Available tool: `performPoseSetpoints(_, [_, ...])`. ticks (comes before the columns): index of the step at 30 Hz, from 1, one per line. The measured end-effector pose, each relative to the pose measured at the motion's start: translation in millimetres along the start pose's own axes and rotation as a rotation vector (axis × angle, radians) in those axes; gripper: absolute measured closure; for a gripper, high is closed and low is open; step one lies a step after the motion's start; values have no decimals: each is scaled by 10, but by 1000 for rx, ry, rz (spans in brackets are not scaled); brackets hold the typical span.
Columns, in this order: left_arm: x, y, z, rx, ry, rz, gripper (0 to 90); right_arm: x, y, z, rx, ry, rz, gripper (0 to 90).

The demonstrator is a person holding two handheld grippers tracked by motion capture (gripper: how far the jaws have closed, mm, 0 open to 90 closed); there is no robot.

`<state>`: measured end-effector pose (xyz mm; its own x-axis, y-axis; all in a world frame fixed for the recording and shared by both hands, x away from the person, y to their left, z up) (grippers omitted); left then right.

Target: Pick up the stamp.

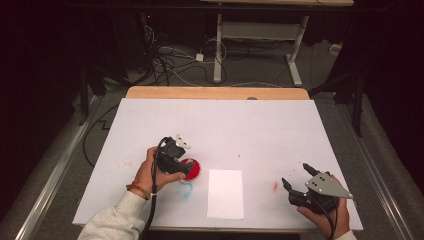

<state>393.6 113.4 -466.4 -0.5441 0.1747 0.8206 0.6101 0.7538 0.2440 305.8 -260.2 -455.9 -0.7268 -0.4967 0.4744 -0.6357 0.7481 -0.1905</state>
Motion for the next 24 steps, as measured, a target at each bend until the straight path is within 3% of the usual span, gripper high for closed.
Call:
performPoseSetpoints(5, [-92,-5,12,4,41,23,487,-10,9,3,11,10,4,230])
performPoseSetpoints(12, [-119,-13,29,-3,41,62,634,-5,13,-6,10,3,-9,231])
performPoseSetpoints(15, [-115,-18,25,-7,38,59,721,-5,15,-8,13,2,-11,232])
performPoseSetpoints(22, [-93,-43,26,-56,44,59,738,4,7,-7,7,0,-13,232])
performPoseSetpoints(24, [-54,-42,17,-68,26,49,738,9,2,-8,7,-1,-13,232])
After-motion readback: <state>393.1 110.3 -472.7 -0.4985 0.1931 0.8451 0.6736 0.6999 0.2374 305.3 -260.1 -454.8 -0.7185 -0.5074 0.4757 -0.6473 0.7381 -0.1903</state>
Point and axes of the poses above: each handheld gripper's, and its own axes: x roughly backward along the jaws, z roughly out of its underside, y roughly to its left, the point moved 4 cm from there along -x, roughly forward along the jaws, and after that the axes turned 12 degrees about -z, right-handed, at the moved point
